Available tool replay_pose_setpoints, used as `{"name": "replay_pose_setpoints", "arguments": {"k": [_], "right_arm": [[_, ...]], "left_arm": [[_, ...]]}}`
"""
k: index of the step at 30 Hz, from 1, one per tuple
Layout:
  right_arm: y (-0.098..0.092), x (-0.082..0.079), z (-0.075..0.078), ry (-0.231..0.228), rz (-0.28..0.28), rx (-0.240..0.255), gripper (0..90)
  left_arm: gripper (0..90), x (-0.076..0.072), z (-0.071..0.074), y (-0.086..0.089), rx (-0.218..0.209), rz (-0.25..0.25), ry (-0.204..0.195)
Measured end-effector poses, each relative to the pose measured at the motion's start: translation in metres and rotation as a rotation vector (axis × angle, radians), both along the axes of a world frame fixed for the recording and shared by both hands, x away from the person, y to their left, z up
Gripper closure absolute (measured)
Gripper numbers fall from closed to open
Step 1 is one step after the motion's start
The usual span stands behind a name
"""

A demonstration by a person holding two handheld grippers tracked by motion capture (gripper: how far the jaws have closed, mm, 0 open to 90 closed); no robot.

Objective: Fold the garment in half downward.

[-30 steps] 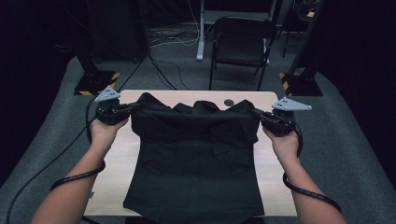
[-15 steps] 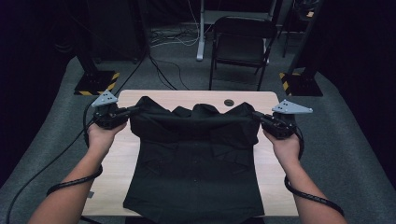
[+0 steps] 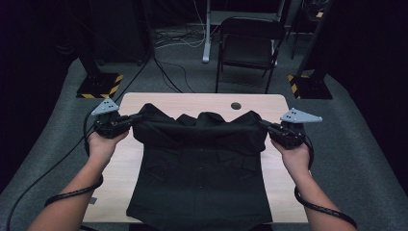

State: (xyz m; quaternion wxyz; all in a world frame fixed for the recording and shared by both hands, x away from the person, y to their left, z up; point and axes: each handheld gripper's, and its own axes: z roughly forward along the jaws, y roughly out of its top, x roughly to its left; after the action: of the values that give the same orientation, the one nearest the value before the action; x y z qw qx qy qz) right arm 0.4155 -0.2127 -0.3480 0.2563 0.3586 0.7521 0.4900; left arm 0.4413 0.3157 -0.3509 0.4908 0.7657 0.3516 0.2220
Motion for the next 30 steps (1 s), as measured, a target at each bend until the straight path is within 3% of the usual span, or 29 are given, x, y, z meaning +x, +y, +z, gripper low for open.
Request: {"name": "replay_pose_setpoints", "arguments": {"k": [30], "right_arm": [[-0.002, -0.024, -0.011, 0.022, 0.048, 0.000, 89.0]], "left_arm": [[87.3, -0.028, -0.013, 0.007, -0.005, -0.038, 0.011]]}}
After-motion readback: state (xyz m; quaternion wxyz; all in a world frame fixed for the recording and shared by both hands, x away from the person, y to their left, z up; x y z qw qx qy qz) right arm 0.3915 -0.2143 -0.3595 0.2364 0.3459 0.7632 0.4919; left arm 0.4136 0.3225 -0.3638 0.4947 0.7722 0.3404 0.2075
